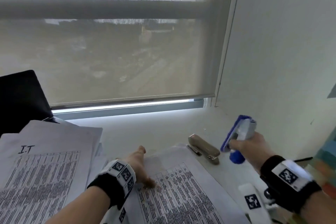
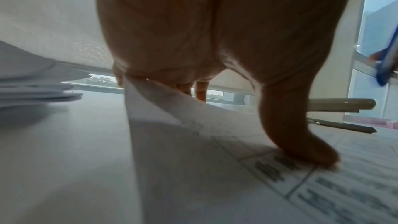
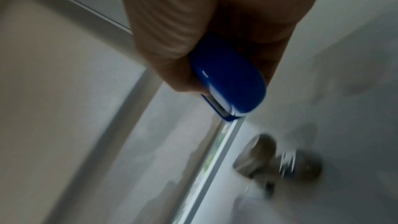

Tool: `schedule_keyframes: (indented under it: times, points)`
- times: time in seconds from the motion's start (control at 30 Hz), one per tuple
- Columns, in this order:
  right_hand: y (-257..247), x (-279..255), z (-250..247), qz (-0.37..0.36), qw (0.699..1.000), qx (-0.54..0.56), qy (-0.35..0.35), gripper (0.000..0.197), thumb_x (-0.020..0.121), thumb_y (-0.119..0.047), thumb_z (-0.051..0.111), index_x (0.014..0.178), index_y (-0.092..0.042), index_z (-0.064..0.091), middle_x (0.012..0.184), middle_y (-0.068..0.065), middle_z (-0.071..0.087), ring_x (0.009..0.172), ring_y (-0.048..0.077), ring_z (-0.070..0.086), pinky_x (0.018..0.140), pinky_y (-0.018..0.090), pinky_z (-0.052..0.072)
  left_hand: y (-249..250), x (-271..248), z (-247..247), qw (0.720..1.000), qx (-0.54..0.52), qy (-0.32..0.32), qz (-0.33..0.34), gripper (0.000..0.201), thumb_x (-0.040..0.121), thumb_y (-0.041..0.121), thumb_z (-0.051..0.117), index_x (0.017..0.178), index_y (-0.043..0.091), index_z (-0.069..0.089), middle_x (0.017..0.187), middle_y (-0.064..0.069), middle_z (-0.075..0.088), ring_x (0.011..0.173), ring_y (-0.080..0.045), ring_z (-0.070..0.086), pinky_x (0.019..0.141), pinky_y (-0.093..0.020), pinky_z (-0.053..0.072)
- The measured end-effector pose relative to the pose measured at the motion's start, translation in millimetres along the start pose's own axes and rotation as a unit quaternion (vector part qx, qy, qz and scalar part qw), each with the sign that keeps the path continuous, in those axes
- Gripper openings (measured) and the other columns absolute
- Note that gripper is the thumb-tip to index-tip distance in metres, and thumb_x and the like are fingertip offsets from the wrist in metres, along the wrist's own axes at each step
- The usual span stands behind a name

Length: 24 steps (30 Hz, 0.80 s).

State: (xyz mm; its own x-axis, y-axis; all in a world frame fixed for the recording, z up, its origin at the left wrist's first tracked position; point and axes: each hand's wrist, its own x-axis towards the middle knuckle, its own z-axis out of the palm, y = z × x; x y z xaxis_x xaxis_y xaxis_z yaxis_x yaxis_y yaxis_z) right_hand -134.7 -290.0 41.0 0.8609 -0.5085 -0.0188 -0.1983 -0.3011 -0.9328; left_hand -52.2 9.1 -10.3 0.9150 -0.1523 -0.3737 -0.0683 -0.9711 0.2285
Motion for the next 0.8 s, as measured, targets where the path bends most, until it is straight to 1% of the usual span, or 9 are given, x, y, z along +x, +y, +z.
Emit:
schedule_keyframes:
  times: [0.1, 0.17, 0.27, 0.33, 0.47, 0.53, 0.6, 0.67, 0.8]
  points:
    - [1, -34, 13, -0.009, 0.987, -0.031, -0.16, 0.022, 0.047, -0.009, 0.057, 0.068, -0.002, 0.054, 0.061, 0.009, 0.047, 0.054, 0.018, 0.04, 0.052, 0.026, 0.031, -4, -5, -6, 0.997, -0.051, 0.031, 0.052, 0.064, 0.065, 0.034, 0.087, 0.119, 0.018, 0.057, 0.109, 0.001, 0.063, 0.097, -0.014, 0.061, 0.081, -0.021, 0.044]
    - [3, -49, 23, -0.035, 0.966, -0.066, -0.248, 0.048, 0.054, -0.008, 0.059, 0.102, -0.008, 0.056, 0.082, 0.003, 0.057, 0.062, 0.013, 0.048, 0.051, 0.02, 0.039, -11, -11, -12, 0.986, -0.1, 0.054, 0.12, 0.033, 0.067, 0.024, 0.086, 0.093, 0.015, 0.068, 0.083, 0.002, 0.062, 0.074, -0.008, 0.054, 0.062, -0.019, 0.04]
    - [-4, -62, 37, -0.031, 0.95, -0.021, -0.31, 0.066, 0.068, 0.009, 0.062, 0.123, -0.023, 0.043, 0.104, 0.007, 0.056, 0.068, 0.011, 0.056, 0.047, 0.017, 0.047, -22, -33, -33, 0.954, -0.223, 0.075, 0.187, 0.032, 0.054, 0.028, 0.091, 0.075, 0.013, 0.073, 0.069, 0.003, 0.066, 0.062, -0.003, 0.053, 0.061, -0.022, 0.046]
    - [-12, -68, 43, -0.029, 0.94, -0.001, -0.34, 0.051, 0.06, 0.01, 0.06, 0.109, -0.006, 0.056, 0.091, 0.016, 0.063, 0.068, 0.022, 0.064, 0.054, 0.032, 0.055, -28, -50, -52, 0.934, -0.277, 0.107, 0.197, 0.036, 0.045, 0.031, 0.092, 0.072, 0.015, 0.073, 0.064, 0.005, 0.067, 0.06, -0.003, 0.055, 0.061, -0.024, 0.049]
    - [-37, -75, 41, -0.063, 0.948, 0.051, -0.307, 0.05, 0.047, 0.004, 0.053, 0.096, 0.013, 0.06, 0.064, 0.013, 0.063, 0.057, 0.023, 0.062, 0.055, 0.033, 0.051, -44, -81, -83, 0.851, -0.431, 0.261, 0.147, 0.043, 0.054, 0.016, 0.096, 0.088, 0.017, 0.069, 0.081, 0.003, 0.07, 0.072, -0.008, 0.062, 0.063, -0.014, 0.051]
    - [-58, -79, 34, -0.084, 0.95, 0.101, -0.283, 0.046, 0.048, 0.004, 0.051, 0.091, 0.008, 0.065, 0.067, 0.017, 0.062, 0.057, 0.026, 0.06, 0.053, 0.033, 0.05, -51, -91, -90, 0.784, -0.548, 0.242, 0.163, 0.052, 0.058, 0.018, 0.093, 0.1, 0.013, 0.063, 0.092, -0.006, 0.073, 0.078, -0.014, 0.067, 0.068, -0.024, 0.057]
    - [-84, -84, 26, -0.121, 0.948, 0.153, -0.254, 0.044, 0.048, 0.004, 0.05, 0.089, 0.0, 0.068, 0.073, 0.018, 0.064, 0.059, 0.025, 0.062, 0.052, 0.032, 0.05, -47, -103, -96, 0.737, -0.613, 0.215, 0.187, 0.032, 0.076, 0.008, 0.08, 0.102, 0.007, 0.06, 0.086, -0.008, 0.075, 0.074, -0.021, 0.068, 0.065, -0.032, 0.058]
    - [-110, -90, 21, -0.17, 0.941, 0.196, -0.217, 0.039, 0.049, 0.003, 0.051, 0.081, -0.008, 0.07, 0.072, 0.013, 0.065, 0.059, 0.023, 0.061, 0.054, 0.033, 0.048, -33, -115, -109, 0.714, -0.606, 0.268, 0.225, 0.009, 0.089, 0.004, 0.063, 0.097, 0.008, 0.061, 0.083, -0.005, 0.074, 0.077, -0.025, 0.066, 0.068, -0.034, 0.059]
    - [-139, -112, 21, -0.241, 0.92, 0.235, -0.201, 0.037, 0.053, 0.0, 0.053, 0.075, -0.021, 0.073, 0.065, 0.007, 0.057, 0.056, 0.02, 0.048, 0.053, 0.034, 0.039, 3, -138, -127, 0.677, -0.567, 0.386, 0.267, 0.012, 0.089, 0.03, 0.063, 0.092, 0.021, 0.057, 0.089, -0.007, 0.07, 0.082, -0.026, 0.067, 0.075, -0.043, 0.057]
